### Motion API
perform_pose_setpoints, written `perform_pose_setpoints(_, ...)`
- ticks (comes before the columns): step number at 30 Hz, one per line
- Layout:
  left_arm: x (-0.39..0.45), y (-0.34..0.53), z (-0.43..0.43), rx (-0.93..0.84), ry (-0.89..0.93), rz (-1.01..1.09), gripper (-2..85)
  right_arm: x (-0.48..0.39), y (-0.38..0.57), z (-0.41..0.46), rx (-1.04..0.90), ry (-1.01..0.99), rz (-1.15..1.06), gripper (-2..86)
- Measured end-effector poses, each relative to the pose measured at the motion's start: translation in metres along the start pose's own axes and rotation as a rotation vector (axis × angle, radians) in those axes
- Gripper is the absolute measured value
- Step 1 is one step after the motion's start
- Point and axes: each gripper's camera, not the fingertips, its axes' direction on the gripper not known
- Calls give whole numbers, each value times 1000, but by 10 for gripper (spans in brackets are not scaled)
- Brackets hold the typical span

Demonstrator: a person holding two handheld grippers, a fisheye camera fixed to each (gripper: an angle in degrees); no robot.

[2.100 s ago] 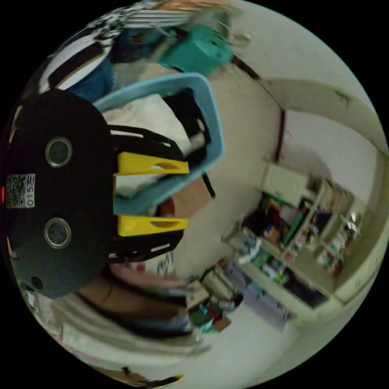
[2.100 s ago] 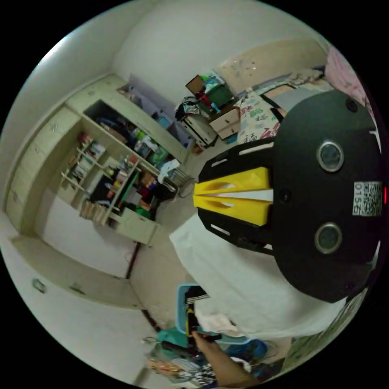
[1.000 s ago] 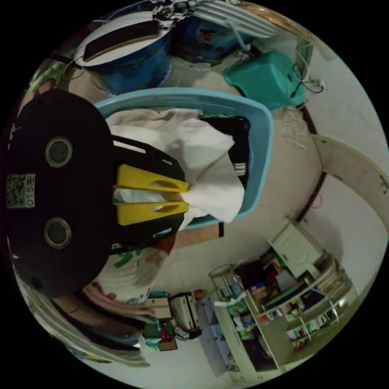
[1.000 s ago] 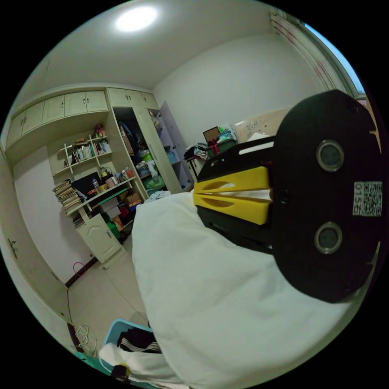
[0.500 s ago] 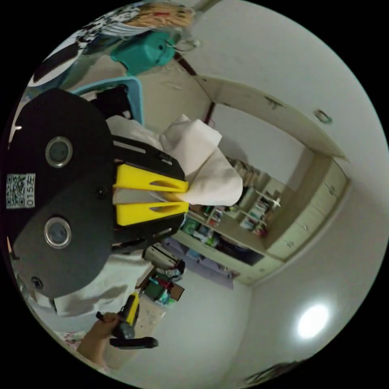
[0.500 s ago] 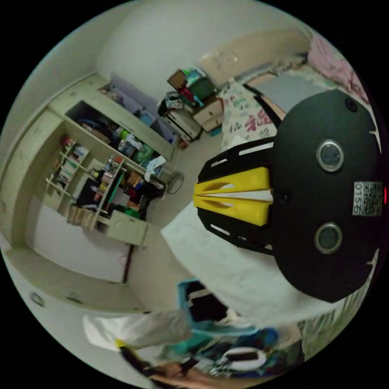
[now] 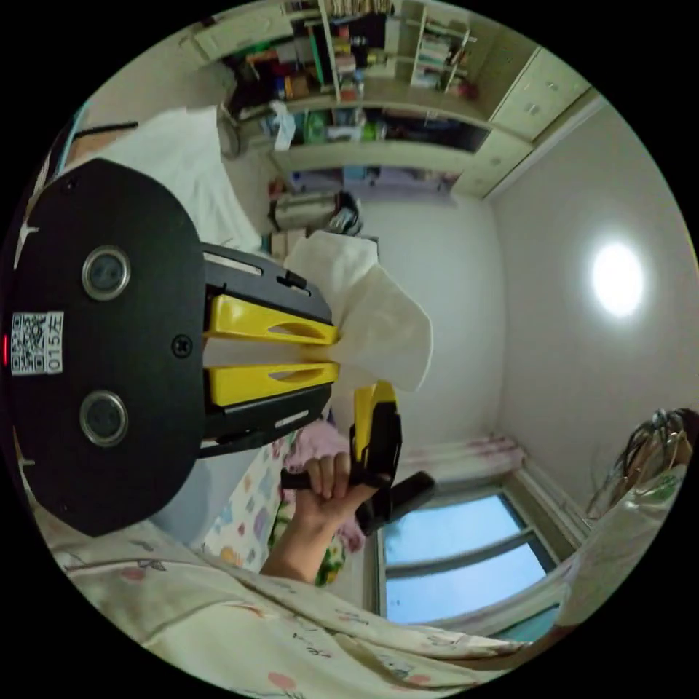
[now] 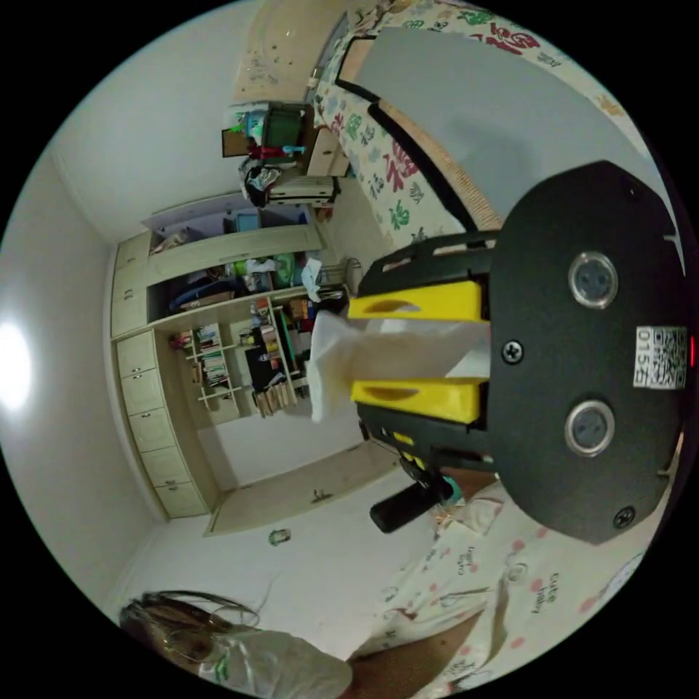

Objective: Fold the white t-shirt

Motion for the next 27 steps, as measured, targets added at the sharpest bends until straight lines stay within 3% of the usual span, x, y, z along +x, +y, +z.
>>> perform_pose_setpoints(6, 42, 67, 198, -227, 308, -89, 51, 44, -84, 2, -81, 115, 116, 21)
perform_pose_setpoints(11, 9, 123, 283, -260, 525, -205, 78, 90, -193, 2, 29, -148, 229, -5)
perform_pose_setpoints(15, -28, 157, 323, -242, 510, -186, 84, 108, -266, 19, 55, -170, 209, -7)
perform_pose_setpoints(18, -53, 189, 362, -313, 437, -217, 92, 157, -290, 43, 2, -73, 377, -5)
perform_pose_setpoints(21, -64, 231, 405, -350, 402, -273, 88, 228, -269, 107, -200, 97, 720, -2)
perform_pose_setpoints(23, -67, 261, 436, -387, 394, -324, 85, 279, -239, 164, -400, 315, 1029, 5)
perform_pose_setpoints(27, -57, 318, 518, -563, 443, -355, 86, 285, -290, 240, -471, 610, 1039, 44)
